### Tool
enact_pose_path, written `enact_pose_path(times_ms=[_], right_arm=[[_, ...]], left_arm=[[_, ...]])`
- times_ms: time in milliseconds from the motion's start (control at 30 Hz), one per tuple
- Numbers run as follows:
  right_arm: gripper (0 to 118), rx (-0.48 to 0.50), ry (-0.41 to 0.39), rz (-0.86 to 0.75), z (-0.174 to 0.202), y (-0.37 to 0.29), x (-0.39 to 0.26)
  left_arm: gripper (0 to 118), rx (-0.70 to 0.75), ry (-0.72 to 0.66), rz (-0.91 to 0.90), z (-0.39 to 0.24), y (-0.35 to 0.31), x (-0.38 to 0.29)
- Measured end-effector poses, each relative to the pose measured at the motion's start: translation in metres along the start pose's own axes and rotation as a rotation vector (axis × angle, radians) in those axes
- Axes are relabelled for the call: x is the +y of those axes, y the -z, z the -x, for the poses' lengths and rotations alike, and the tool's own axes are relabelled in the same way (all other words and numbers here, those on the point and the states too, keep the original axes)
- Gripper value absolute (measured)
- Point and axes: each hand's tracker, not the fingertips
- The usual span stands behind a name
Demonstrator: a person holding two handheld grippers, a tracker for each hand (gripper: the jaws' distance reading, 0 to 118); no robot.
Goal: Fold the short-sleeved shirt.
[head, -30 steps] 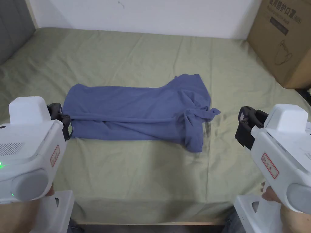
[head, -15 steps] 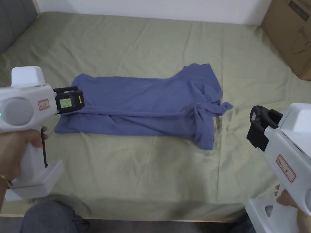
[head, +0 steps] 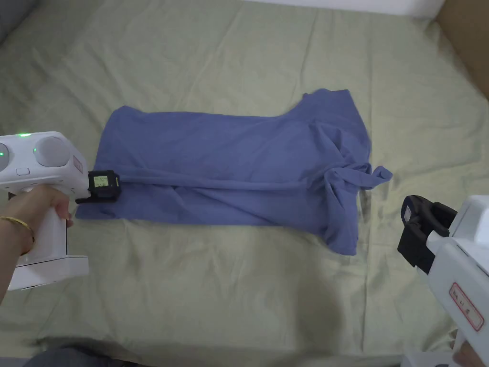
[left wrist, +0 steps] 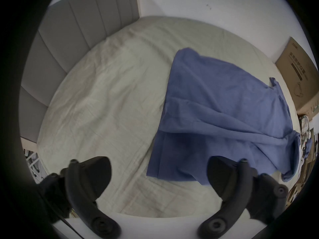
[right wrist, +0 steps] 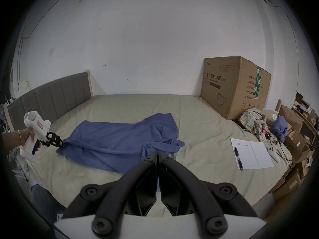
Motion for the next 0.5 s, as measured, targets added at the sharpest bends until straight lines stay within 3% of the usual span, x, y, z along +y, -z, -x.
enact_pose_path(times_ms=[67, 133, 167, 200, 300, 433, 467, 500], right_arm=[[0, -0.004, -0.014, 0.013, 0.001, 0.008, -0.001], [0, 0.001, -0.008, 0.022, 0.000, 0.014, -0.002], [0, 0.004, -0.002, 0.026, 0.000, 0.018, -0.003], [0, 0.002, 0.000, 0.030, -0.001, 0.021, -0.003], [0, 0.001, 0.021, 0.044, -0.002, 0.031, -0.003], [3, 0.009, 0.070, 0.125, -0.007, 0.052, 0.007], [16, 0.022, 0.077, 0.186, -0.011, 0.065, 0.008], [52, 0.021, 0.085, 0.254, -0.015, 0.078, 0.009]], left_arm=[[98, -0.018, -0.005, 0.017, 0.001, 0.010, 0.002], [55, -0.032, 0.021, 0.045, -0.001, 0.016, -0.001], [28, -0.036, 0.037, 0.061, -0.002, 0.018, -0.004], [12, -0.056, 0.033, 0.066, -0.001, 0.021, -0.004], [3, -0.061, 0.024, 0.051, -0.005, 0.016, -0.005], [2, -0.083, 0.014, -0.067, -0.003, -0.010, -0.004], [2, -0.100, -0.001, -0.100, 0.000, -0.016, -0.002], [2, -0.119, -0.023, -0.120, 0.002, -0.024, -0.002]])
